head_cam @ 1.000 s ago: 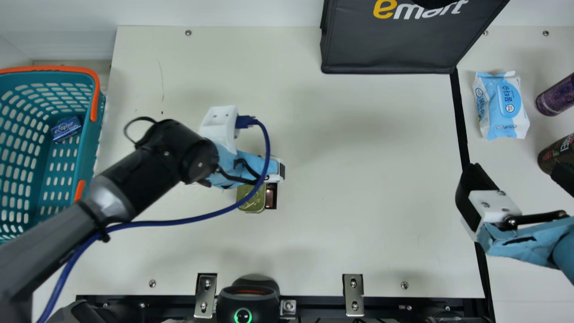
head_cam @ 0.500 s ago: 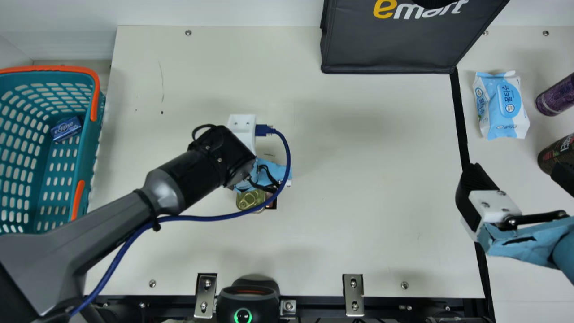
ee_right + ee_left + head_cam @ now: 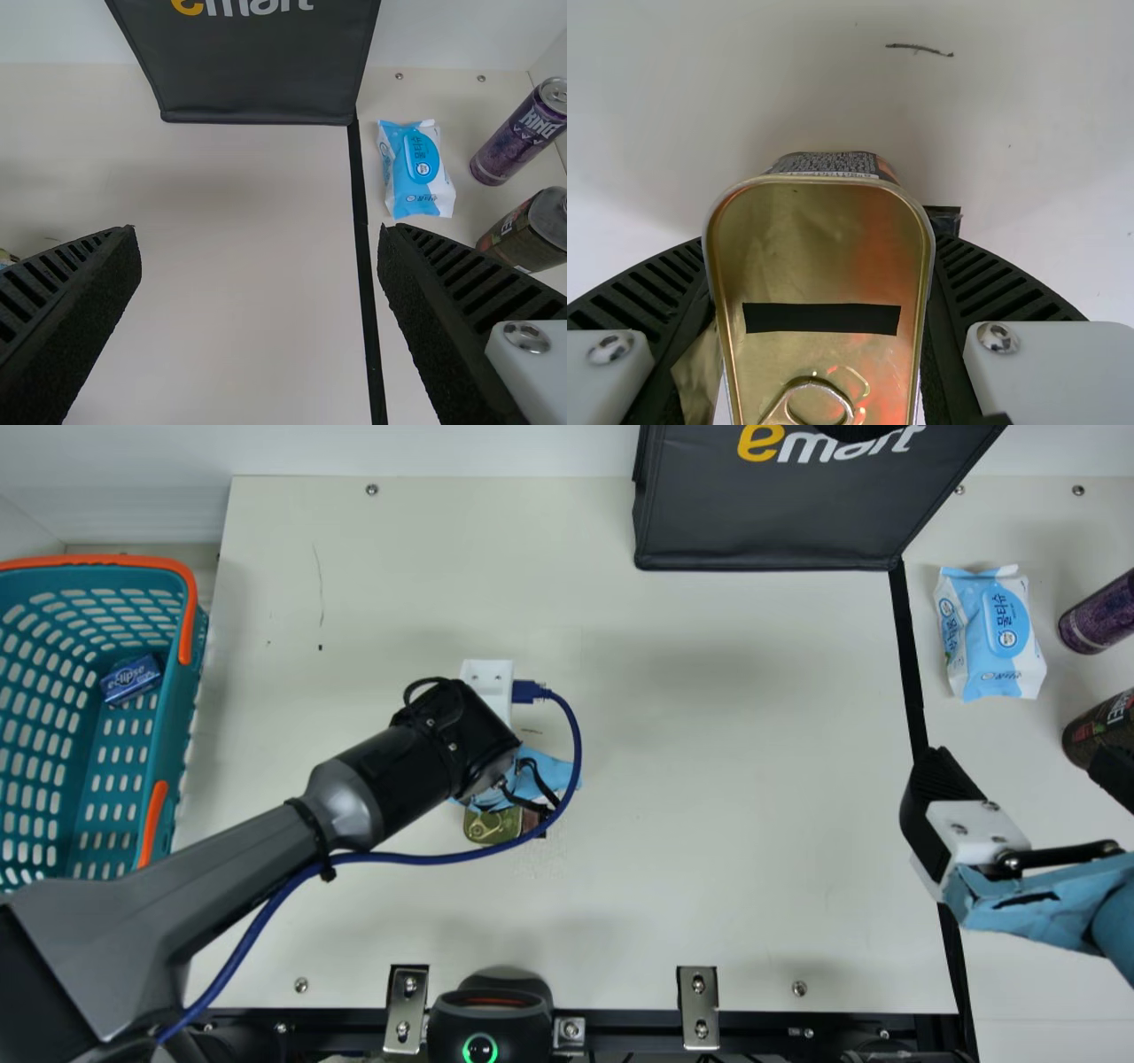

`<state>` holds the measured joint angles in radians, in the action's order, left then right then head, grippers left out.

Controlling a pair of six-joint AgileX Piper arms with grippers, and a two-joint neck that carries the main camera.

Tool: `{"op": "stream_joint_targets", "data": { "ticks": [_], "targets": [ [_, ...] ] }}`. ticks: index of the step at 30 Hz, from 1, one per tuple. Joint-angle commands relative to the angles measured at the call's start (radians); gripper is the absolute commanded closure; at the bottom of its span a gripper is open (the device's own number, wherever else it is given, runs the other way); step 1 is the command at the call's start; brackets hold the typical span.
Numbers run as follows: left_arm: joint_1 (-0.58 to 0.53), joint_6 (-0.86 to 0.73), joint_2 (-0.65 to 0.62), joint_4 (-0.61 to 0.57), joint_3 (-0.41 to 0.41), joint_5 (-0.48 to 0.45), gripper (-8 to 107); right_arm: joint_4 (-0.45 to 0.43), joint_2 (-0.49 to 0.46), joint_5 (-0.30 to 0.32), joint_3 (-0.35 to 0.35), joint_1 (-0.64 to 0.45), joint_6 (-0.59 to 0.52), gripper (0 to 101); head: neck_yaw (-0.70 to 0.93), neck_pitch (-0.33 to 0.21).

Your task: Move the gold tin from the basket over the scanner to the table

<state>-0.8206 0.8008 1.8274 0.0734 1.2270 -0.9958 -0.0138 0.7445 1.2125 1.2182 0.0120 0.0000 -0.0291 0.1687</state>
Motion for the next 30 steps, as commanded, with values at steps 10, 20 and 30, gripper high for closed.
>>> {"op": "stream_joint_targets", "data": {
  "ticks": [10,20,30],
  "targets": [
    [0.029,-0.169,-0.099,0.0,-0.003,-0.045,107,0.0,0.0,0.0,0.0,0.0,0.0,6,0.002,-0.03],
    [0.034,-0.467,-0.163,-0.017,-0.011,-0.069,107,0.0,0.0,0.0,0.0,0.0,0.0,6,0.002,-0.03],
    [0.018,-0.86,-0.195,-0.032,-0.045,-0.028,107,0.0,0.0,0.0,0.0,0.0,0.0,6,0.002,-0.03]
  ]
}}
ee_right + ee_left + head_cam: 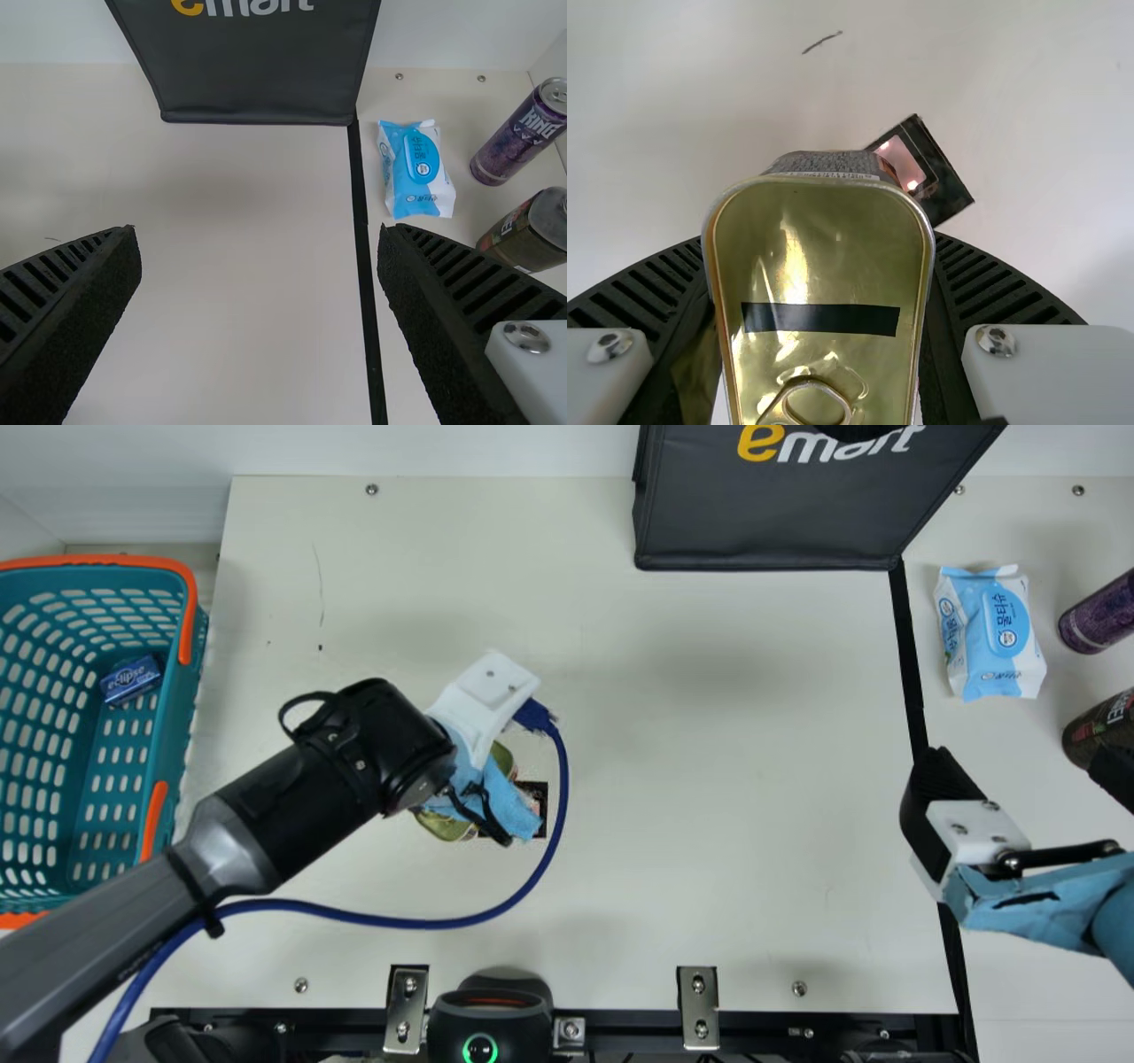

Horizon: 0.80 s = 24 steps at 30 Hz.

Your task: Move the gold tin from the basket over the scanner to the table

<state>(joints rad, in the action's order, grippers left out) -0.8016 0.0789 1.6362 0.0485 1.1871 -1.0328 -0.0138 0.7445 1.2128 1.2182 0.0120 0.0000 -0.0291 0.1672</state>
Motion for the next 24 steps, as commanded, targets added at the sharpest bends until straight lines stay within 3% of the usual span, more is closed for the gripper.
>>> {"op": "stream_joint_targets", "data": {
  "ticks": [1,13,24],
  "targets": [
    [-0.002,-0.178,-0.008,-0.014,-0.01,0.017,107,0.0,0.0,0.0,0.0,0.0,0.0,6,0.002,-0.029],
    [-0.002,-0.609,-0.066,-0.103,-0.074,0.077,107,0.0,0.0,0.0,0.0,0.0,0.0,6,0.002,-0.029],
    [-0.017,-0.83,-0.092,-0.097,-0.108,0.113,107,0.0,0.0,0.0,0.0,0.0,0.0,6,0.002,-0.029]
  ]
}}
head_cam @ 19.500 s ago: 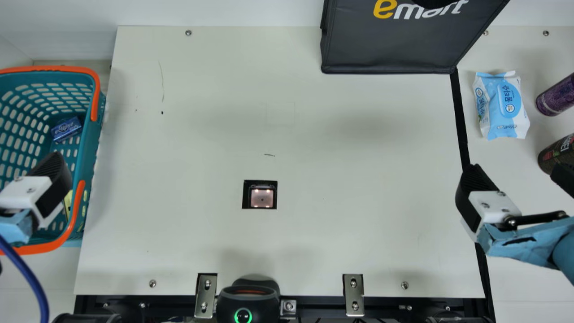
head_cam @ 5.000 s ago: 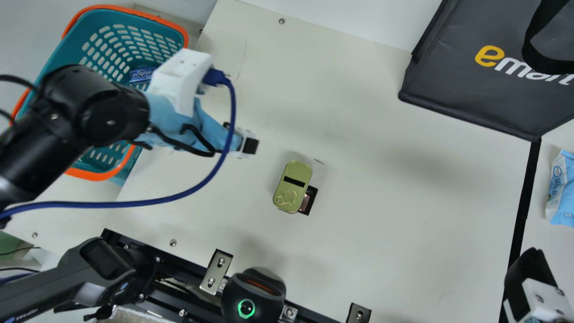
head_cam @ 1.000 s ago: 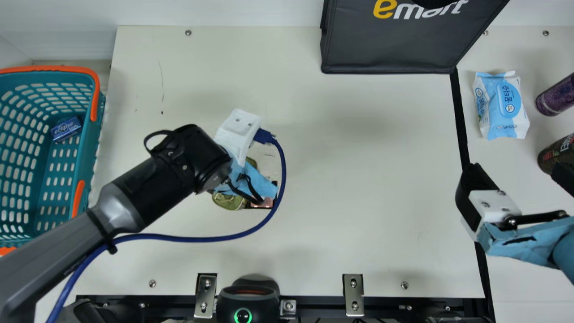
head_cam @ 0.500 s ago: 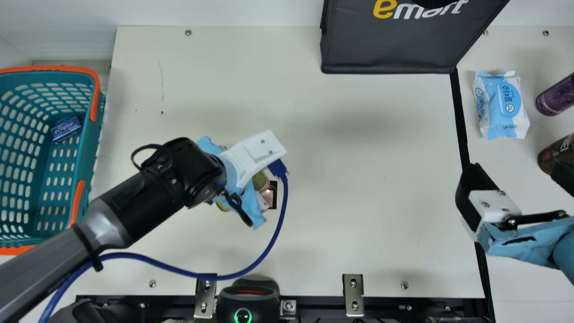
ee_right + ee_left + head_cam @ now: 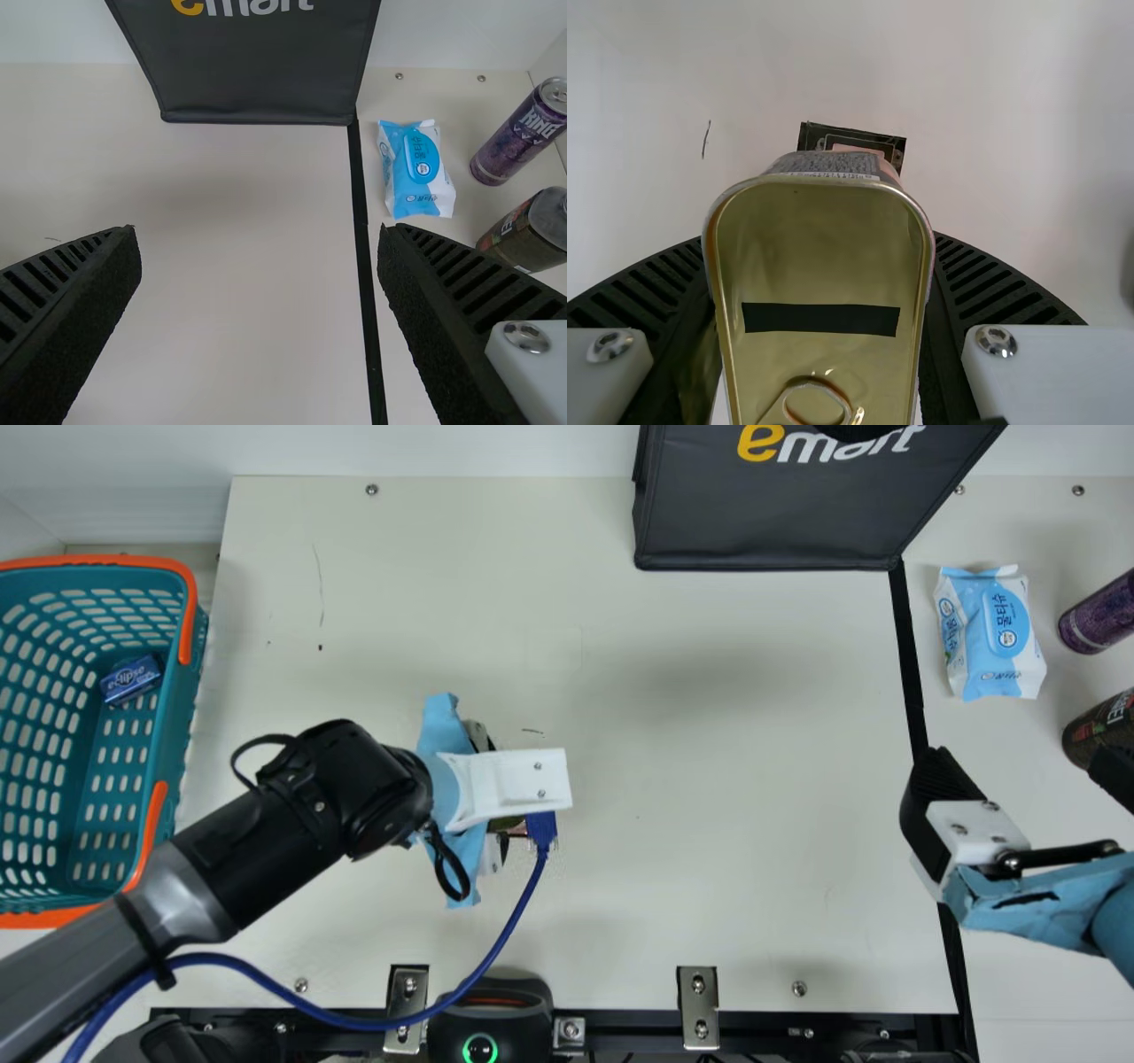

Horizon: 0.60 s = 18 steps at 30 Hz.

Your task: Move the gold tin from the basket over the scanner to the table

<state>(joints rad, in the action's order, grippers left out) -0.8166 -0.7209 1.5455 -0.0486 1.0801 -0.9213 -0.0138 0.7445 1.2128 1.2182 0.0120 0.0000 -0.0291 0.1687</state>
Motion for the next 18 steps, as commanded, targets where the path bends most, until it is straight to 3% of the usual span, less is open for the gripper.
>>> {"op": "stream_joint_targets", "data": {
  "ticks": [1,18],
  "targets": [
    [-0.003,-0.042,0.001,0.0,-0.001,0.002,107,0.0,0.0,0.0,0.0,0.0,0.0,6,0.002,-0.03],
    [-0.017,-0.085,0.145,0.021,0.06,0.009,107,0.0,0.0,0.0,0.0,0.0,0.0,6,0.002,-0.03]
  ]
}}
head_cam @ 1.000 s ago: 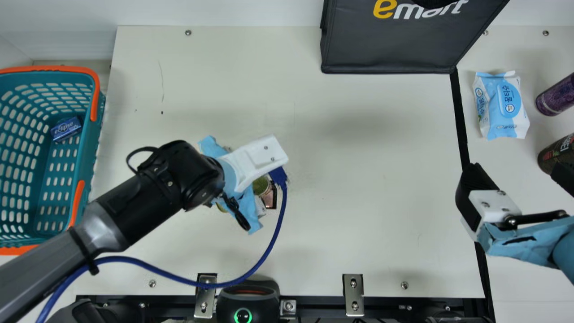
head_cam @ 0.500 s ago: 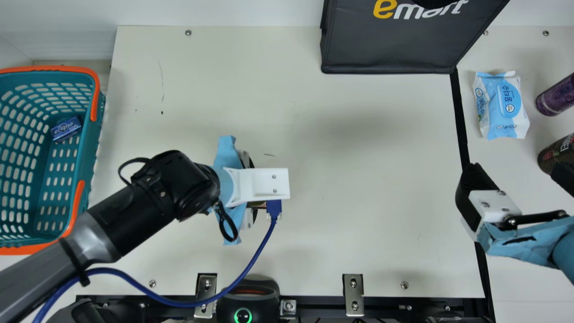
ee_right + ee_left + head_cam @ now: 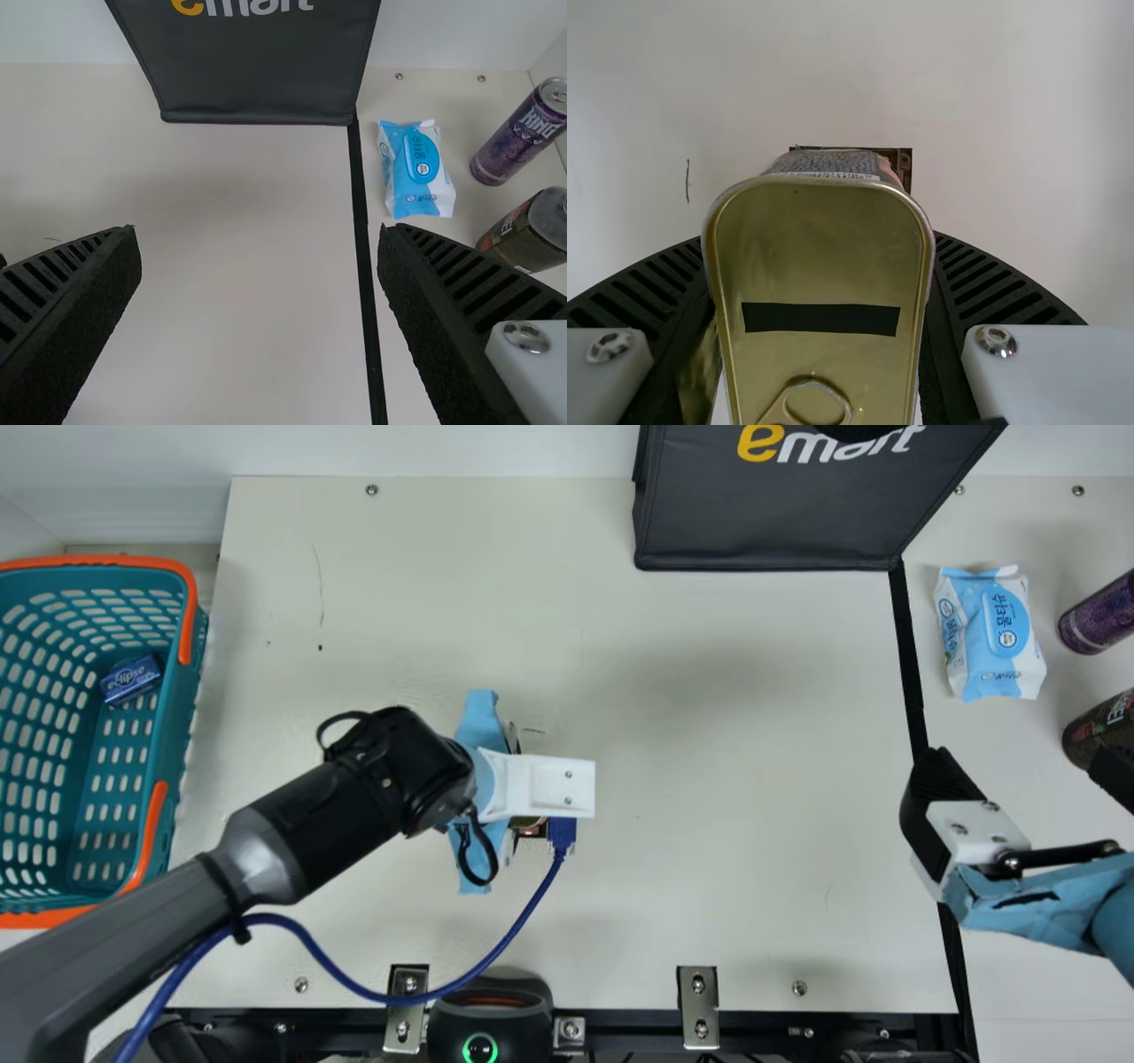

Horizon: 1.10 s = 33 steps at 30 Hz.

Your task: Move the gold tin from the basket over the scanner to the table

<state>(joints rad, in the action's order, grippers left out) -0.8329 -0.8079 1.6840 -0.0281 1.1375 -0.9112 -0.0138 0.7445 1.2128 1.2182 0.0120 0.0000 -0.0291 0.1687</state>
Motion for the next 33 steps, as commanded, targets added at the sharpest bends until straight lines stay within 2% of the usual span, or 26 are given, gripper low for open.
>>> {"op": "stream_joint_targets", "data": {
  "ticks": [1,14,33],
  "targets": [
    [-0.001,0.002,0.014,0.0,0.005,0.0,107,0.0,0.0,0.0,0.0,0.0,0.0,6,0.002,-0.03],
    [-0.003,0.019,0.077,-0.01,0.018,0.007,107,0.0,0.0,0.0,0.0,0.0,0.0,6,0.002,-0.03],
    [-0.002,0.05,0.1,-0.033,0.028,-0.004,43,0.0,0.0,0.001,0.0,0.0,0.0,6,0.002,-0.03]
  ]
}}
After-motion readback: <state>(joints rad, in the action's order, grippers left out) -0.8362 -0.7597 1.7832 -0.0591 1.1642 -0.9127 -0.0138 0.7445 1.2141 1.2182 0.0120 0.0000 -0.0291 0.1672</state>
